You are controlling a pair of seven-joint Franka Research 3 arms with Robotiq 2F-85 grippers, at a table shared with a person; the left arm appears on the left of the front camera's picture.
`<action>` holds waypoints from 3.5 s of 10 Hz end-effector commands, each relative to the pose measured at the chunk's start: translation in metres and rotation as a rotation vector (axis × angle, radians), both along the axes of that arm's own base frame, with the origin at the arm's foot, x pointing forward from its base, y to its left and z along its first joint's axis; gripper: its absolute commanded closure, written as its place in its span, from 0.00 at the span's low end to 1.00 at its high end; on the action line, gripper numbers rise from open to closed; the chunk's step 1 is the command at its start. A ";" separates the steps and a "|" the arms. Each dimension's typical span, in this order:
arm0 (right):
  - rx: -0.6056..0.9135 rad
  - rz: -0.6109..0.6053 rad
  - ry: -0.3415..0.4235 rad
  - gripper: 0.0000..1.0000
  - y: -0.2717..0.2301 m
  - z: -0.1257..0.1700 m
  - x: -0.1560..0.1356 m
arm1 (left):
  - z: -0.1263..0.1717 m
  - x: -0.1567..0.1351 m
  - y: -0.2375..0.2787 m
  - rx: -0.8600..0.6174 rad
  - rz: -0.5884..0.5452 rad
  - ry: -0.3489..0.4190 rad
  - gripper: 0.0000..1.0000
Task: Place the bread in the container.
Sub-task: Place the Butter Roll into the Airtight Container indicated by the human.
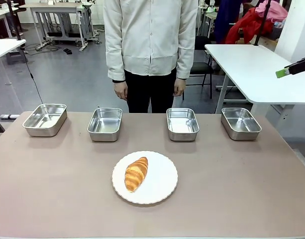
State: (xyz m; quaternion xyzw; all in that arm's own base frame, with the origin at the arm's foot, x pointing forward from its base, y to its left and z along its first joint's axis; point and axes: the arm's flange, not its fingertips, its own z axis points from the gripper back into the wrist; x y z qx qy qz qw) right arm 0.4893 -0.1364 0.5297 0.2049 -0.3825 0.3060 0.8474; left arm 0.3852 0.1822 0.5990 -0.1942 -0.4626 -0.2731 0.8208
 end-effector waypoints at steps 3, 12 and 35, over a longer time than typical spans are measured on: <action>0.025 0.005 -0.005 0.00 0.000 0.002 0.009 | -0.002 -0.002 -0.006 0.010 0.015 0.007 0.00; -0.002 0.001 -0.002 0.00 0.000 0.001 0.002 | -0.001 0.000 0.000 0.000 0.000 0.002 0.00; -0.002 0.001 -0.002 0.00 0.000 0.001 0.002 | -0.001 0.000 0.000 0.000 0.000 0.002 0.00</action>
